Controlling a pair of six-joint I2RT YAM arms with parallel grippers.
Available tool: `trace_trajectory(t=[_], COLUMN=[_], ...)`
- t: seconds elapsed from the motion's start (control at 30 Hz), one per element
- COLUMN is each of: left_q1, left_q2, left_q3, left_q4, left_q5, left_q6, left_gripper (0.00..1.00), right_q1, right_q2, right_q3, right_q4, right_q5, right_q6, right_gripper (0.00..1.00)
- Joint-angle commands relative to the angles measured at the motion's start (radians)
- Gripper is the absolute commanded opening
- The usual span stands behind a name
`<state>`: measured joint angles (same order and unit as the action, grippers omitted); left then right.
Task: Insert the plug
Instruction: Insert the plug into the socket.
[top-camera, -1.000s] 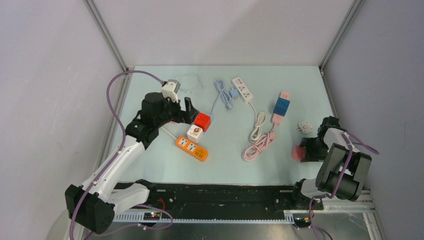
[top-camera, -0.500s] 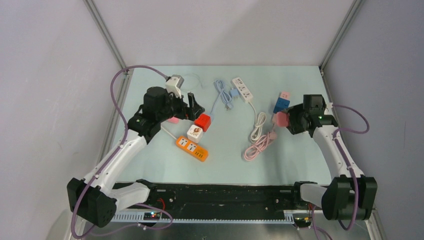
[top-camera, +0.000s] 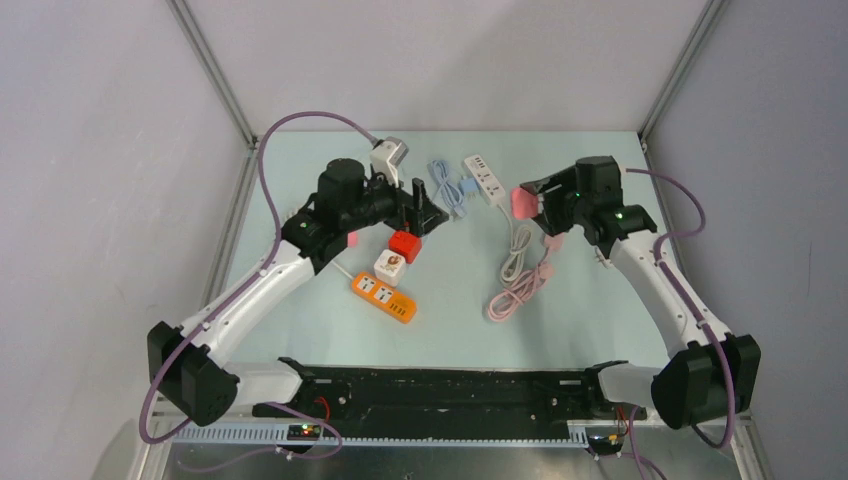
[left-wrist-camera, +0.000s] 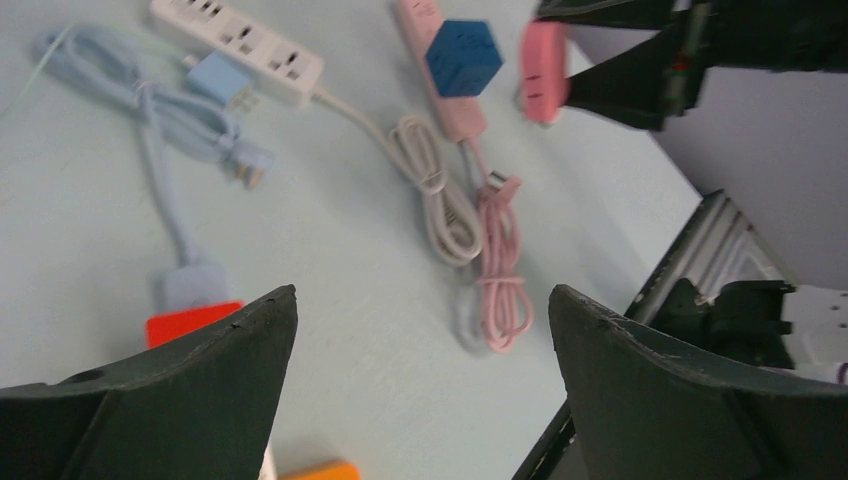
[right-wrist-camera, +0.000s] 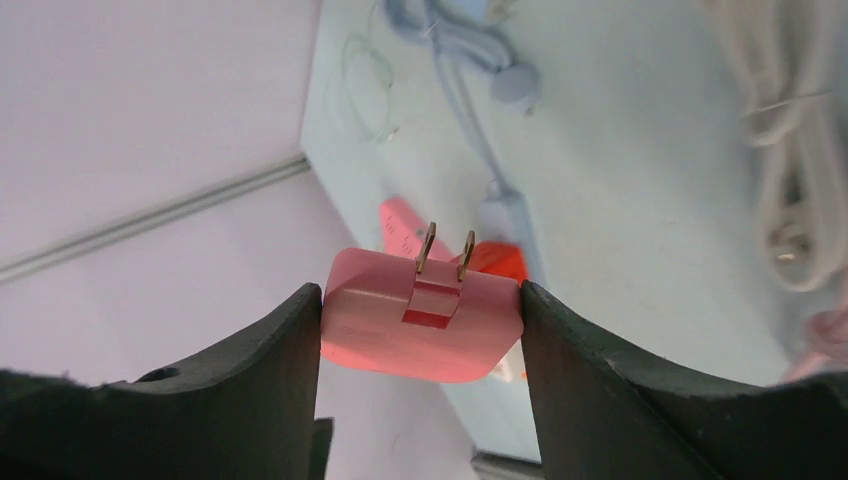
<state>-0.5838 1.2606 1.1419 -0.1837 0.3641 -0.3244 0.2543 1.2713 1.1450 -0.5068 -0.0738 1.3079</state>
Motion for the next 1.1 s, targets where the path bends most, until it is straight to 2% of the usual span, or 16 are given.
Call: trace_trajectory(t=[0.0,0.2,0.47,0.57,0.8,1.07], left_q1=[-0.021,-0.031,-0.045,-0.047,-0.05,-0.048], left_q2=[0.043,0.14,0.228,0.252,0.274,0.287], left_q3=[0.053,0.074,0.103,0.116,0.116,0.116], left_q4=[0.157,0.299,0.371,0.402,0.443,0.445], left_q5=[0.01,-0.05,-0.146,-0.127,-0.085,-0.11], left_q6=[-0.073,-0.198,-0.293,-0.307,-0.3,-0.285], left_gripper=[0.98,0.95,0.9,0.88,0.76,0.54], right_q1=[0.048,0.097,0.138,0.149,0.158,0.16], right_q2=[0.073,0.118,0.164,0.19,0.215,0.251], right_q3=[0.094,0.14,0.201,0.253,0.296,0.341], right_q4=[0.122,0.166,0.193,0.152,0.127,0.109], right_q5=[-0.129,-0.205,-0.283,-0.302,-0.301,-0.306], right_q6=[0.093,0.177,0.25,0.252,0.24,0.221], right_gripper=[0.27,0.27,0.27,0.27,0.27,0.27])
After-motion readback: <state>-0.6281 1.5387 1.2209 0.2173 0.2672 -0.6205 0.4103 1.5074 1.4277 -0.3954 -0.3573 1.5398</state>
